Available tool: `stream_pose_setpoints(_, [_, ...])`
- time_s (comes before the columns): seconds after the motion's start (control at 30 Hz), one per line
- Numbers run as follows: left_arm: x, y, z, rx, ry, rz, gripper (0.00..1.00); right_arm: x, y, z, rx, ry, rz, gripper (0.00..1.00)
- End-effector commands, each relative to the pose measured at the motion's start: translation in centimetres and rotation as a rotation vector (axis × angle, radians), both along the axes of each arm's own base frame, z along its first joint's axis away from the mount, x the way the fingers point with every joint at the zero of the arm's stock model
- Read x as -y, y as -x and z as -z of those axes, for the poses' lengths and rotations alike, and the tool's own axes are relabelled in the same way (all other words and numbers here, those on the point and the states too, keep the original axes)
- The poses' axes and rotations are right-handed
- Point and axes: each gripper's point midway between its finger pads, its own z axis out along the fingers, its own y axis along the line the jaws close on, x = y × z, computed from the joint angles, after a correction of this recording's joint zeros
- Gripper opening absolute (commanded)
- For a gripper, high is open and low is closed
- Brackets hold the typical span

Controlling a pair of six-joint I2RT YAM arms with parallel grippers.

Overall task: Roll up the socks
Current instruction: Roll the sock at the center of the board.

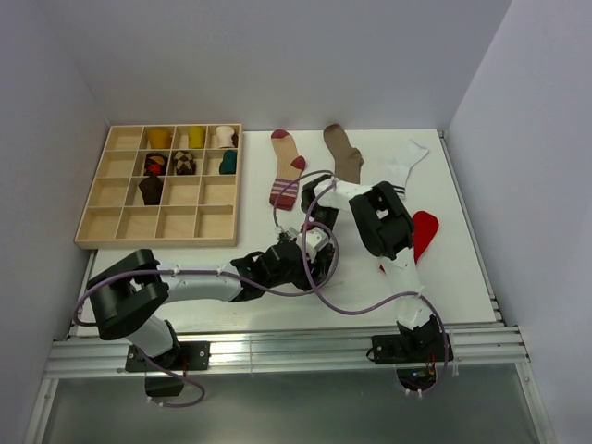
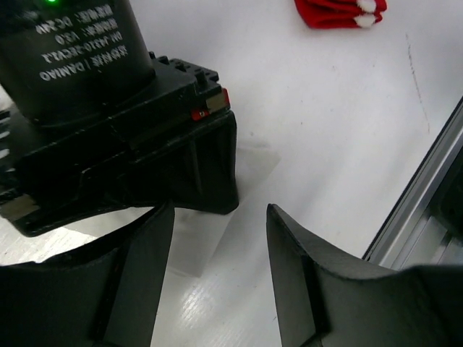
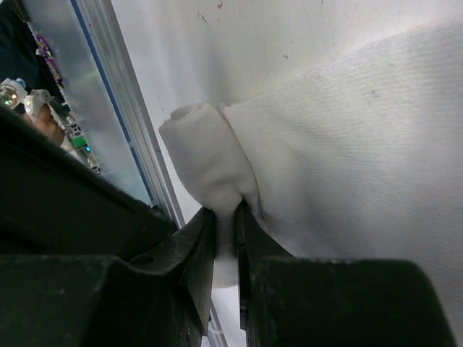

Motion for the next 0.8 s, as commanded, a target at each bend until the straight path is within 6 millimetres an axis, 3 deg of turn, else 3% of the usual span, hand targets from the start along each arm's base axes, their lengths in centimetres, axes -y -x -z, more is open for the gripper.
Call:
stream_pose_setpoints(0.0, [0.1,-0.6,0.7,0.019,-0.039,0.007,0.59,0.8,-1.0,1.8,0.041,0.021,-0.04,0.2])
stream_pose_setpoints(0.27, [-0.9,-2.0,2.7,0.02,-0.113,-0.089,0.58,1.0,-1.0,2.1,0.039,0.032,-0.028,0.2])
stream_pose_setpoints(0.77, [-0.2,0.0,3.2,-0.026,-0.048,0.008,0.53,1.0,-1.4,2.6,0.058,0.049,-0.014,0.19])
